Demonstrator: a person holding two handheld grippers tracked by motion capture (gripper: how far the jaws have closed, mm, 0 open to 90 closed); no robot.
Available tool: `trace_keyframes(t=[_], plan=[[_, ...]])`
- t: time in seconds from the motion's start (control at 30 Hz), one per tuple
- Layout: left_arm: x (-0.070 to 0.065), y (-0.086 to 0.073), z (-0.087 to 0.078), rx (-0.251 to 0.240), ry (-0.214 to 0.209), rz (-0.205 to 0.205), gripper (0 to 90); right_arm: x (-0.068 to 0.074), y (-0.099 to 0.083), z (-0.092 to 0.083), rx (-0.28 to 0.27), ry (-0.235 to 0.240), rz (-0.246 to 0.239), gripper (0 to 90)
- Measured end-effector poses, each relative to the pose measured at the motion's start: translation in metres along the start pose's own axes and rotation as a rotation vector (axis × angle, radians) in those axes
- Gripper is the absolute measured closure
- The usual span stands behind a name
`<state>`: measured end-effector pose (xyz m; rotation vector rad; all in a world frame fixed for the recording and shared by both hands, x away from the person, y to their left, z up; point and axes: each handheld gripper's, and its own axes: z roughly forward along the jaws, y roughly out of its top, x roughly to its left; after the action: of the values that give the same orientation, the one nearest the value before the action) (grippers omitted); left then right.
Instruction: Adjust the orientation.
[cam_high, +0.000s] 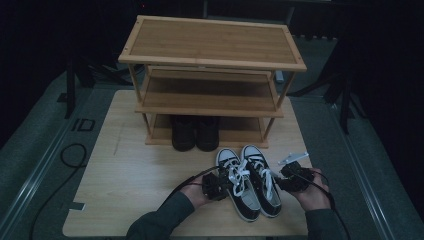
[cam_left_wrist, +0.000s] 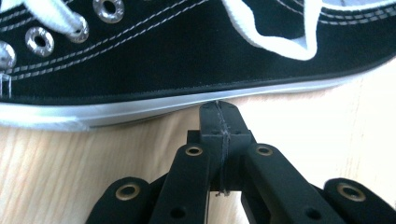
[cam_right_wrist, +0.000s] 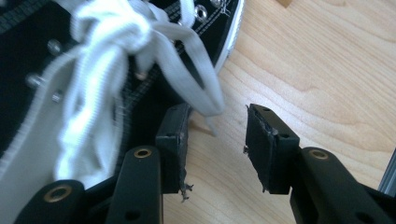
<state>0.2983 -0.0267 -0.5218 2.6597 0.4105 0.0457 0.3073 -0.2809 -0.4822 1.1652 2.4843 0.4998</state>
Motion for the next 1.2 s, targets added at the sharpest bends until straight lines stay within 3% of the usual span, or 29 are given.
trace_keyframes(t=[0.27,0.63,1.2], plan=[[0.0,0.002,0.002,-0.017,-0.024,0.008,90.0,-0.001,0.006,-0.009,0.002,0.012,-0.009,56.9],[0.009,-0.016,-0.006,-0.04,-0.026,-0.051,84.8,-0.002,0.007,-0.014,0.009,0.053,-0.013,56.1],[0.029,-0.04,-0.029,-0.071,0.029,-0.114,79.6,0.0,0.013,-0.018,0.038,0.064,-0.052,56.3]])
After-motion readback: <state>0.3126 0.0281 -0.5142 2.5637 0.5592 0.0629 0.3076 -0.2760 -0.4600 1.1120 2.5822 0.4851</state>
